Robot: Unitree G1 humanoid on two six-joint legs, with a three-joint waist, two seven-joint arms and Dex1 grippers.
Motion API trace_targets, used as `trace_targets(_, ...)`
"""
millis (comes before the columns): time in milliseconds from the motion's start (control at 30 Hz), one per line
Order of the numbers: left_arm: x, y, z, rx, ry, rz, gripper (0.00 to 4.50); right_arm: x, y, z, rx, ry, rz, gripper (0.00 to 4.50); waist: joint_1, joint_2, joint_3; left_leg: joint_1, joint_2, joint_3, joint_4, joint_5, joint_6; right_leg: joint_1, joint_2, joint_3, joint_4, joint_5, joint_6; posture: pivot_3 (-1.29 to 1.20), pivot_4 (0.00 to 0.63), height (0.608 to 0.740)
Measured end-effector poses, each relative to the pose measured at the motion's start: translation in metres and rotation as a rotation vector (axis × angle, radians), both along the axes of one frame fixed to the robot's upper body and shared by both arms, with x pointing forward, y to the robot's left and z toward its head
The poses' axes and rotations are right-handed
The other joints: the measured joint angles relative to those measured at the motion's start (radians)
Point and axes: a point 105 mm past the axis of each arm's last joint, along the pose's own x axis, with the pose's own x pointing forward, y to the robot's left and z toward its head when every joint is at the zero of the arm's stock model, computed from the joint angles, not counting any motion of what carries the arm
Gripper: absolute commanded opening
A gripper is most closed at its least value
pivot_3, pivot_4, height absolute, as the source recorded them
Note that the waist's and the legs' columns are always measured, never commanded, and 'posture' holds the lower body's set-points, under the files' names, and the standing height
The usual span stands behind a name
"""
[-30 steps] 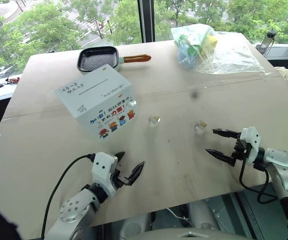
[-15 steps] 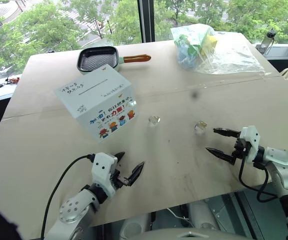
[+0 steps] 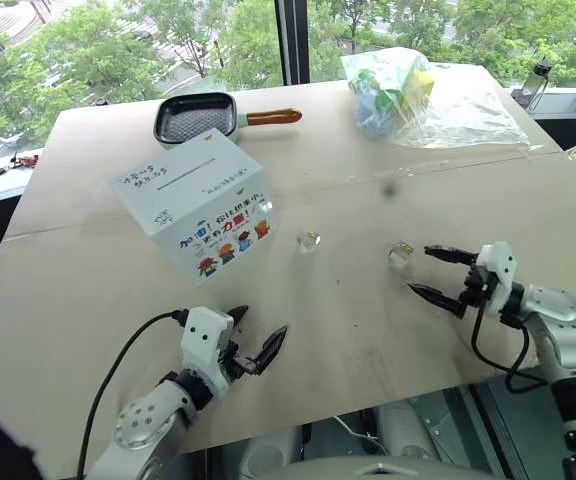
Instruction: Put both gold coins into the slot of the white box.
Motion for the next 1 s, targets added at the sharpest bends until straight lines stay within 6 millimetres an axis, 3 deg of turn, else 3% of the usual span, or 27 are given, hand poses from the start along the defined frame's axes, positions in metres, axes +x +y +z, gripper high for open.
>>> trace_targets(100,0.006,-0.006,0.019,0.002,-0.067,-0.063,4.47,0.013,0.009,0.010,0.000,-0.027,-0.022,4.42,0.000,0.000,0.000,0.000,0.000,-0.001,0.000,0.000,0.000,0.000,0.000,-0.001,0.000,0.000,0.000,0.00,0.150,0.721)
trace_targets(267,0.005,-0.013,0.042,-0.007,-0.113,-0.161,4.47,0.019,0.012,0.006,0.001,0.016,-0.061,4.42,0.005,0.000,0.000,0.000,0.000,0.000,0.000,0.002,-0.004,0.000,0.000,0.000,0.000,0.000,0.000,0.00,0.150,0.721)
trace_targets(367,0.001,-0.016,0.048,0.025,-0.113,-0.227,4.50,0.019,0.014,0.002,-0.009,0.036,-0.060,3.15,0.005,0.000,0.000,0.000,0.000,0.000,-0.001,0.002,-0.004,0.000,0.000,0.000,-0.001,0.000,0.000,0.00,0.150,0.721)
trace_targets(500,0.000,-0.016,0.054,0.060,-0.125,-0.264,4.50,0.019,0.015,0.000,-0.024,0.041,-0.062,1.08,0.003,0.000,0.000,0.000,0.000,0.000,-0.002,0.002,-0.003,-0.001,0.000,0.000,-0.001,0.000,0.000,0.00,0.150,0.721)
trace_targets(600,0.000,-0.015,0.054,0.072,-0.116,-0.271,4.50,0.019,0.015,0.000,-0.026,0.040,-0.060,0.03,0.003,0.000,0.000,0.000,0.000,0.000,-0.002,0.002,-0.003,-0.001,0.000,0.000,-0.001,0.000,0.000,0.00,0.150,0.721)
trace_targets(833,0.000,-0.016,0.054,0.061,-0.111,-0.275,4.50,0.020,0.016,0.002,-0.026,0.036,-0.056,0.03,0.001,0.000,0.000,0.000,0.000,0.000,-0.001,0.002,-0.003,-0.001,0.000,0.000,-0.001,0.000,0.000,0.00,0.150,0.721)
trace_targets(1000,0.002,-0.025,0.065,-0.051,-0.124,-0.296,4.50,0.017,0.022,0.007,0.046,0.087,-0.024,0.03,0.002,0.000,0.000,0.000,0.000,0.000,-0.001,0.002,-0.003,-0.001,0.000,0.000,-0.001,0.000,0.000,0.00,0.150,0.721)
